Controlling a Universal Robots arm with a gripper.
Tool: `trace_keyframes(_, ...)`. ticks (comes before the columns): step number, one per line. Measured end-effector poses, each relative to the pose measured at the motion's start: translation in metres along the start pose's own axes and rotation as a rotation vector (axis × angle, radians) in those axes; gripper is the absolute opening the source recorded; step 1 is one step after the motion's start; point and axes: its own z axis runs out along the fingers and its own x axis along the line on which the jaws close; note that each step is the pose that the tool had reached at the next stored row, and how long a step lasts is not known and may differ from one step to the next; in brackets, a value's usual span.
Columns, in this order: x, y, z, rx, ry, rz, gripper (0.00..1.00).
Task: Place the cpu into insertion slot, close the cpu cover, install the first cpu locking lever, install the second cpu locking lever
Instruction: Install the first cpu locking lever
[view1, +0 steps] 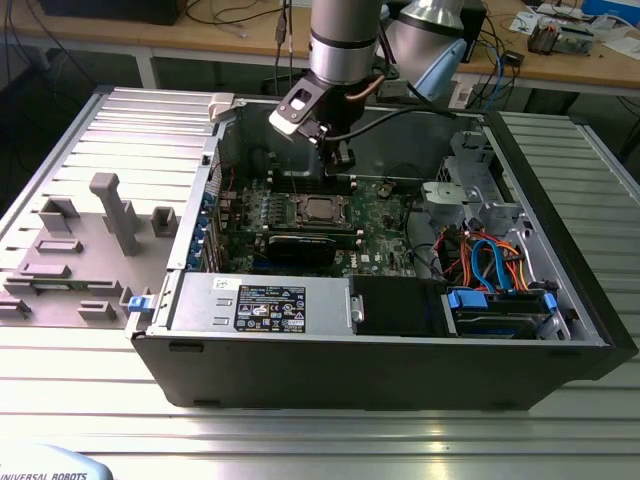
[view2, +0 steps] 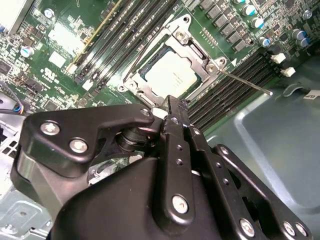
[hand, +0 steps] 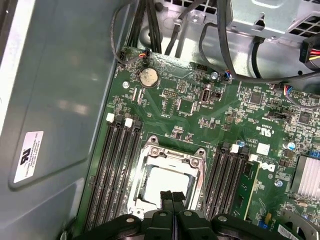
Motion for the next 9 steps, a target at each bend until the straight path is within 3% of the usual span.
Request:
trace_keyframes(3, 0.0, 0.0, -0.0001, 0.0008, 0.0002, -0.033, 0.11)
trace_keyframes(9, 0.0, 0.0, -0.0001, 0.0028, 0.0011, -0.142, 0.11)
